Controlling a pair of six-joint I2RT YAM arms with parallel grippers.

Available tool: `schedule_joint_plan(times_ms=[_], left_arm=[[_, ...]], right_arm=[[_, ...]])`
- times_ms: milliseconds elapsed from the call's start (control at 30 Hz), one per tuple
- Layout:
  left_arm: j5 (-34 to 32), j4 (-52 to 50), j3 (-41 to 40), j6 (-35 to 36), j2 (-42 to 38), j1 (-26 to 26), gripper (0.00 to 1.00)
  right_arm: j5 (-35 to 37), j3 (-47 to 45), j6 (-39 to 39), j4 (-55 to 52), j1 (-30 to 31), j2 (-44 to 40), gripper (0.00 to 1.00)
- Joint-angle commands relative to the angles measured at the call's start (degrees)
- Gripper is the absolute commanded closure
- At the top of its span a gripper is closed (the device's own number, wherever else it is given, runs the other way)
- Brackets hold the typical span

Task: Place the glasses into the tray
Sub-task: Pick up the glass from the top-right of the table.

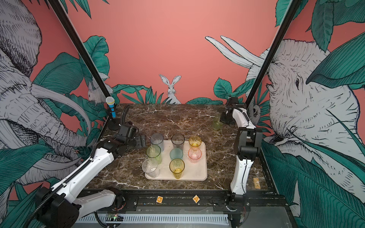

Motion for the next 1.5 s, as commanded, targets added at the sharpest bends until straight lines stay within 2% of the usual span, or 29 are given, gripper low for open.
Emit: schedule_joint_plan(times_ms=[0,667,1467], left_arm=[[0.4,-1.8,-0.9,0.1,-2.5,0.4,0.06],[2.7,-6.6,-2.8,-0.7,-9.7,0.4,0.05],[4.6,-8.6,-3.9,-2.1,-14.2,0.4,0.05]], right_arm=[[0.4,-1.0,-0.5,-1.6,-0.2,-4.7,1.0],[-0.7,-8.3,-0.9,-9.9,1.2,-20.7,1.0],[3.6,-13.9,-1.8,-24.1,10.5,-39.3,1.0]])
